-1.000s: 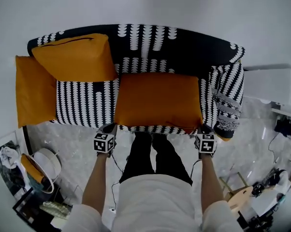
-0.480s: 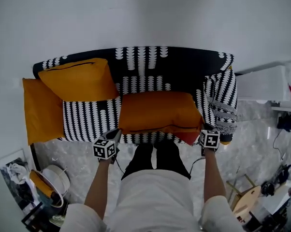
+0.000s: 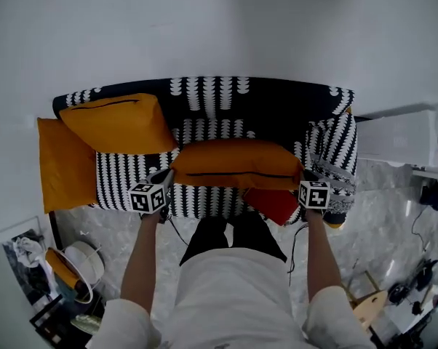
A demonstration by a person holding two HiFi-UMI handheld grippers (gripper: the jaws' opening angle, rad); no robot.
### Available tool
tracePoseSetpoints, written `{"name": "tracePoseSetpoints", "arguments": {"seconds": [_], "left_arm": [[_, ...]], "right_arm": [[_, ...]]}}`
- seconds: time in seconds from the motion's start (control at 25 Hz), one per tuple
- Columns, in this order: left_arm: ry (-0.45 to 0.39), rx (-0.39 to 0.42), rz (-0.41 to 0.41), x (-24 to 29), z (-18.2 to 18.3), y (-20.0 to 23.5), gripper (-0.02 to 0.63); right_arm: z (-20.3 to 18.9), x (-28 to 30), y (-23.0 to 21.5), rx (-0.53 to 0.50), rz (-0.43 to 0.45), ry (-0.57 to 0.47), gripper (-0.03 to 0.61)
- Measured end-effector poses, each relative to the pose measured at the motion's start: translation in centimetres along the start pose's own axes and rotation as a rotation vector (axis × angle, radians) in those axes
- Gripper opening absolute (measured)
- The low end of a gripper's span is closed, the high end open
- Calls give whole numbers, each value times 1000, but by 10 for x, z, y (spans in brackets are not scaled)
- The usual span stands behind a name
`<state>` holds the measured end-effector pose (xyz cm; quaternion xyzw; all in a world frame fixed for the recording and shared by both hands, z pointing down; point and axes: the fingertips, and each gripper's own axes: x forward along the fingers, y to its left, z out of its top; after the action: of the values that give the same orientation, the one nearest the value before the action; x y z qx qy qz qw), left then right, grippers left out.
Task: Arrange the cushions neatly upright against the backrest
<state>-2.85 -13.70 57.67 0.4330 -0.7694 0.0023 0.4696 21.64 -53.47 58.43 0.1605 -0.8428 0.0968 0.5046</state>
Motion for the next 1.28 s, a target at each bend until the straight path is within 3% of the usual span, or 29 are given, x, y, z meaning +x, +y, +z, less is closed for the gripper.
{"name": "tracePoseSetpoints", "arguments": {"seconds": [0.44,0.88,1.08,1.16,1.28], "left_arm": [[-52,59,79,61,94,29,21],[-77,22,113,107,159,58,21],[-44,83,148,123,178,65,24],[-25,116,186,126,185,72,39],[-3,157,241,127,195,81,124]], "right_arm": [[85,45,-15,-55,14,-64,31],[150,84,-25,-54,-63,-109,31],[172,96,-30,-27,-69,-125,31],[179,100,-30,-21,-66,-128,34],[187,106,-32,-6,-64,-129,73]]}}
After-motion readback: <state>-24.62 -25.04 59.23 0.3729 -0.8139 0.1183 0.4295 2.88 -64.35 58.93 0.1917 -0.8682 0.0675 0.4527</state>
